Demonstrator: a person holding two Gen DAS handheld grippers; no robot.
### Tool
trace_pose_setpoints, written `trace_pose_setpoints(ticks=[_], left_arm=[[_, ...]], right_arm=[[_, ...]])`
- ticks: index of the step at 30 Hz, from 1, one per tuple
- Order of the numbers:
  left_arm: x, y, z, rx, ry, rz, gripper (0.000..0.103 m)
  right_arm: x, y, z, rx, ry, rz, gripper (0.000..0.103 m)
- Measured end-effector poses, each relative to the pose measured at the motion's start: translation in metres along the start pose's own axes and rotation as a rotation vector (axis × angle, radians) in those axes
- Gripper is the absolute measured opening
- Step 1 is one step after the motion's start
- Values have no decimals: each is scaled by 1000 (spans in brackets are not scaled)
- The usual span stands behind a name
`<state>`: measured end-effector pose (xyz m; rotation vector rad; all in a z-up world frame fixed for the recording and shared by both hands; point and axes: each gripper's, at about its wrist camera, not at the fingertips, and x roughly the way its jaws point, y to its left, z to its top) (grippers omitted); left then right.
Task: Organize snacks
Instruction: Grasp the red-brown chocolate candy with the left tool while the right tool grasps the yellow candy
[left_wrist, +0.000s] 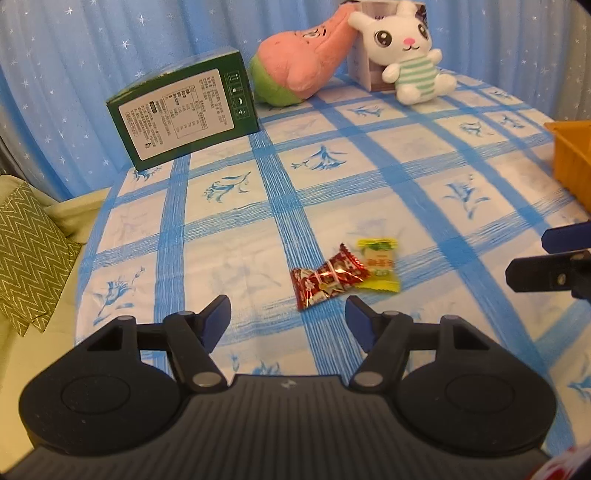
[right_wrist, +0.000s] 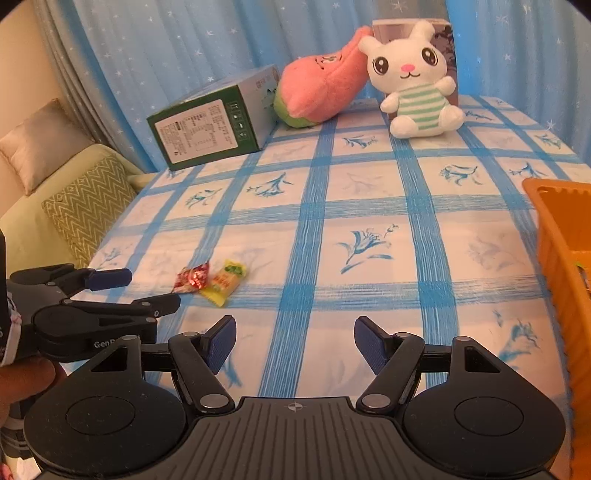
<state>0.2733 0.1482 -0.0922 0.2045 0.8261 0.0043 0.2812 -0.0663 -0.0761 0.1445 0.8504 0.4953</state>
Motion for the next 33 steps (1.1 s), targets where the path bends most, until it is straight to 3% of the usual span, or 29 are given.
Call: trace_pose_setpoints(ticks=[5,9,11,15,21,25,28,33], left_arm=[[16,-2,4,32,-15,-4,66],[25,2,9,1,-32,-17,65],[28,5,11,-23,-39,-31,61],[33,9,15,-41,-56,-65,43],[39,5,20,35,-85,-111,39],[42,7,22,-1,-73,-157,21],[39,7,23,-26,-46,-146,18],[26,27,16,-169,-14,-107,18]], right_arm=[[12,-4,4,15,-5,8,71],[17,-3,8,22,-12,14,71],[19,-3,8,19,-12,15,71],[23,-3,9,20,-10,11,71],[27,-3,8,22,-4,6,71],[30,-2,8,18,1,4,71],[32,1,8,14,1,9,71],[37,13,8,-7,-4,49,71]])
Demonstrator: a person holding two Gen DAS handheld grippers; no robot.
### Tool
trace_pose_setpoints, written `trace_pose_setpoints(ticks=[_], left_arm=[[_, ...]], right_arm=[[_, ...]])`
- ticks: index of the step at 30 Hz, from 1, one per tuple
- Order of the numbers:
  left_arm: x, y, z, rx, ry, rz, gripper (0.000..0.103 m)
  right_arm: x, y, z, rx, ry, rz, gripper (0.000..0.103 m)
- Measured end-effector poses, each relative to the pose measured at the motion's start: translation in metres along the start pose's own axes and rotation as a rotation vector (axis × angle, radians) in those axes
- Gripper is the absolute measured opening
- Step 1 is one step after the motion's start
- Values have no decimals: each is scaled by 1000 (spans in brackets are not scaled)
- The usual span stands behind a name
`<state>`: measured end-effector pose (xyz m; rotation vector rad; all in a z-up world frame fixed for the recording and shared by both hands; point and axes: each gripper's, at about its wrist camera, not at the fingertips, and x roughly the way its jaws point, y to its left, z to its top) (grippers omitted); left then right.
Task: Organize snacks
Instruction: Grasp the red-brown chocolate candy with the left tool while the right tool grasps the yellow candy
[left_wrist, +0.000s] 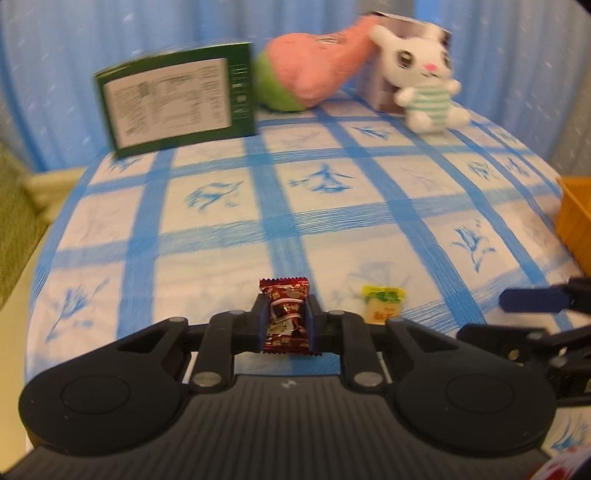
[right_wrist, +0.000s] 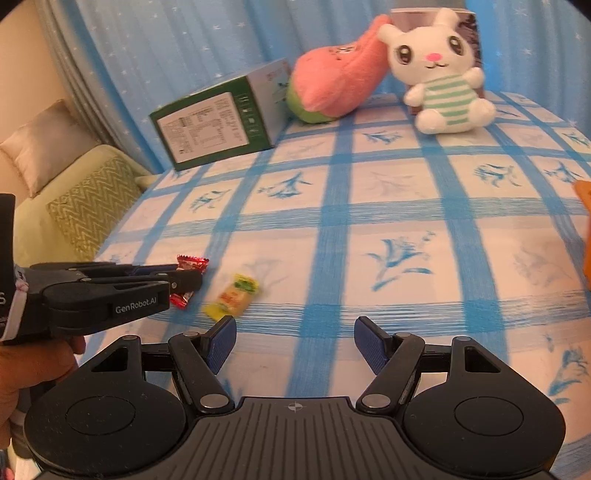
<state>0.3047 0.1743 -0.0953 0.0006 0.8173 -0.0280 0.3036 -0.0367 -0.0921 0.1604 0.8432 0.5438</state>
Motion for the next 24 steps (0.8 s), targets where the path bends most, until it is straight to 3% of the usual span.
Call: trace_pose_setpoints(ticks=[2,4,12,20,24], left_arm=[[-7,7,-2,-33,-4,14,18],[-12,14,-4,-59,-14,31,18],[-18,29,-8,-106,-27,57,18],[-16,32,-10,-122,-22,52,18],[-17,31,-9,-123,-27,48,18]], right_arm=[[5,7,1,-2,-2,22,69],[12,13,2,7,5,54,58],[39,27,10,33,-12,63,50],[54,61,6,-131,-43,-63,44],[57,69,-3,-239,-56,-113,27]])
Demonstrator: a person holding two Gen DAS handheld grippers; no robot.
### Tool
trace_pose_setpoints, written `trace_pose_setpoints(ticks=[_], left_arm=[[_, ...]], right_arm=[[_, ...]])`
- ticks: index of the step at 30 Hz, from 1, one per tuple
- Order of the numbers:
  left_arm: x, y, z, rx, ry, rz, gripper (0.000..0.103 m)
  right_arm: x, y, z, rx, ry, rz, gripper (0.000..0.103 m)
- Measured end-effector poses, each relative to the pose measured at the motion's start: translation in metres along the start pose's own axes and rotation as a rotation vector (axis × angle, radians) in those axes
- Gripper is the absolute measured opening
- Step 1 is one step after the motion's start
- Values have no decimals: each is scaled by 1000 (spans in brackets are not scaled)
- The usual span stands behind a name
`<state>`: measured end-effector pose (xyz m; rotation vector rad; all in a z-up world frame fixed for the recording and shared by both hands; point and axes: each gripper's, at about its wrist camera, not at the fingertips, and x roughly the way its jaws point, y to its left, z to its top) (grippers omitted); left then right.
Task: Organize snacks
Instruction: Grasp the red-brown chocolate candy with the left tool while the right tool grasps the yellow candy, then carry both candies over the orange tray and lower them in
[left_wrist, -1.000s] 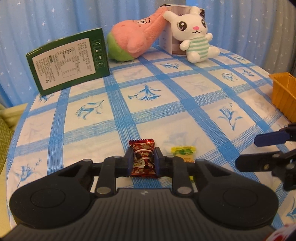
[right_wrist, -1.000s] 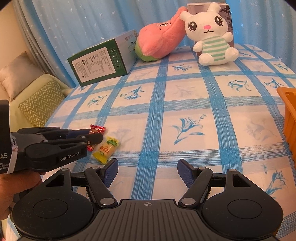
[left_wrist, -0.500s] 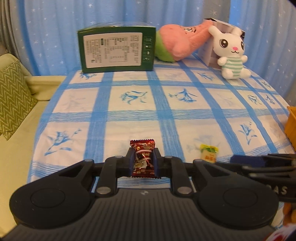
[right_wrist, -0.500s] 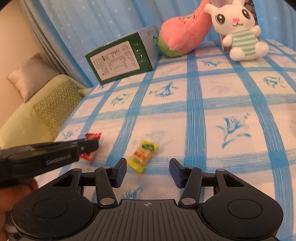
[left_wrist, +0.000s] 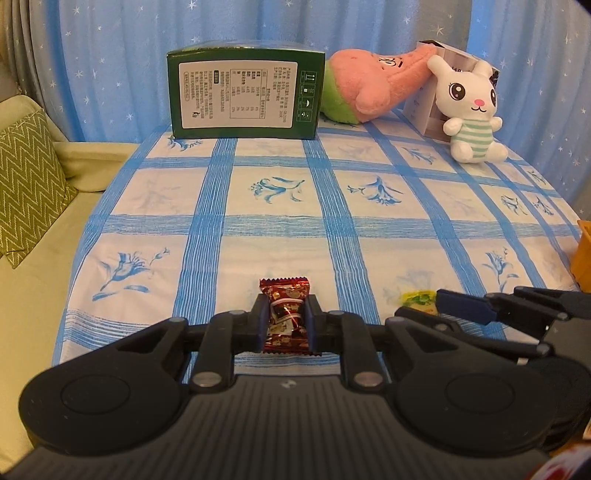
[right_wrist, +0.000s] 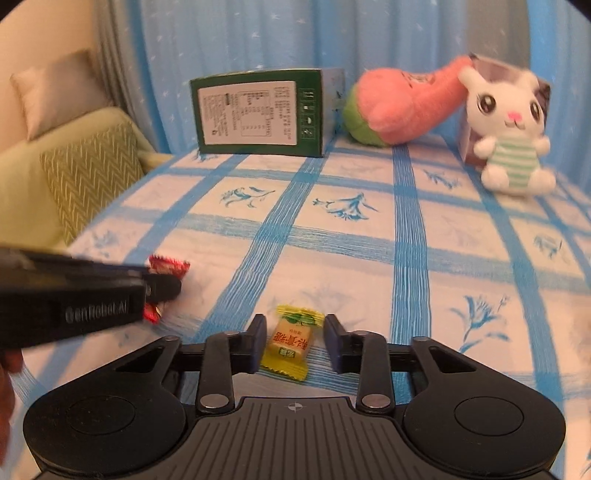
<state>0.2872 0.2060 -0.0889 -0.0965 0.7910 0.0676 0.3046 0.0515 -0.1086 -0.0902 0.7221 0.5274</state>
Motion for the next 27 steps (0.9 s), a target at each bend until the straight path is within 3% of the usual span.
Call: trace_pose_setpoints(ticks=[1,11,17,27], left_arm=[[-1,-1,-1,2,0,-2,18],[-16,-23,2,44,-18,-20,18],[-46,-48,-2,67,-47,-29,18],[-110,-98,-22,12,-48,-88,18]], right_arm=[[-1,0,-2,-19,-2,-9,21],[-40,-34,-18,53,0,-38,21],[-86,-60,-21,127,-9,-70,21],[-173,-82,-40,185,-23,-93,21]])
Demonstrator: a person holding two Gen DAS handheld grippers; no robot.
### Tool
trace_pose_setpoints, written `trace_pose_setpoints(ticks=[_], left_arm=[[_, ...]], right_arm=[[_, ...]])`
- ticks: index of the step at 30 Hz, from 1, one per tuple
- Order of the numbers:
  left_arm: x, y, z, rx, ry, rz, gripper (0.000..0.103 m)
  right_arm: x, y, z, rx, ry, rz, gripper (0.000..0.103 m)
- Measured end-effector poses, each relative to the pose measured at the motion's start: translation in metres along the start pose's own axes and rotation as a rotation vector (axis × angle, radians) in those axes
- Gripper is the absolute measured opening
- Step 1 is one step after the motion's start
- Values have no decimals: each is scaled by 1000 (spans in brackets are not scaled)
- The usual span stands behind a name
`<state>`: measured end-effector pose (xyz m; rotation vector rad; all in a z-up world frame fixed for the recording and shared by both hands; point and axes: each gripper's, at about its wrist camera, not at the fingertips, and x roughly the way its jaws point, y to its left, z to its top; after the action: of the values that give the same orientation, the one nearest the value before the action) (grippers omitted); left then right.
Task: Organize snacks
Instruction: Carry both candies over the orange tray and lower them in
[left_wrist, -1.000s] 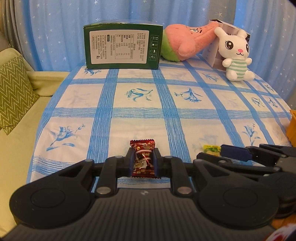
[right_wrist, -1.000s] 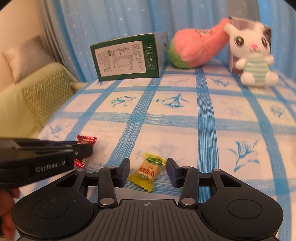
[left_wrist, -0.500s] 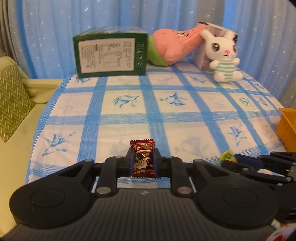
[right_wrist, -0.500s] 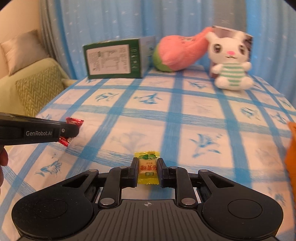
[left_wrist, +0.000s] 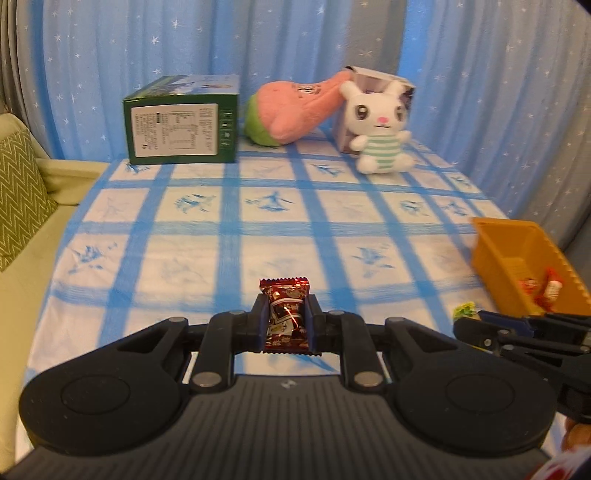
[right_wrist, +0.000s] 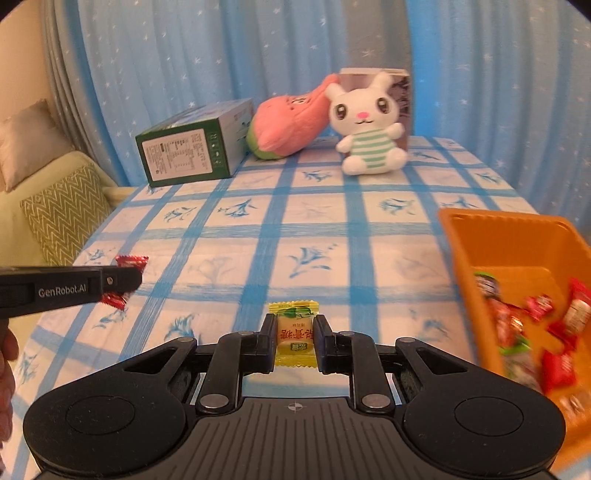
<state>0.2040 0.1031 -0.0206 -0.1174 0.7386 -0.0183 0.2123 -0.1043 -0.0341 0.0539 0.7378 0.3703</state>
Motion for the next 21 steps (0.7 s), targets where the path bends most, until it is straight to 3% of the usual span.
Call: trace_pose_setpoints(ticks=[12,21], left_arm=[[-70,-81,-31,-20,-4,-58,18],[-93,-126,-52,-18,16,-113,18]], right_arm=[[-93,-39,-18,88,-32,-5,21],[-136,-74,-39,135,-35,-35,21]])
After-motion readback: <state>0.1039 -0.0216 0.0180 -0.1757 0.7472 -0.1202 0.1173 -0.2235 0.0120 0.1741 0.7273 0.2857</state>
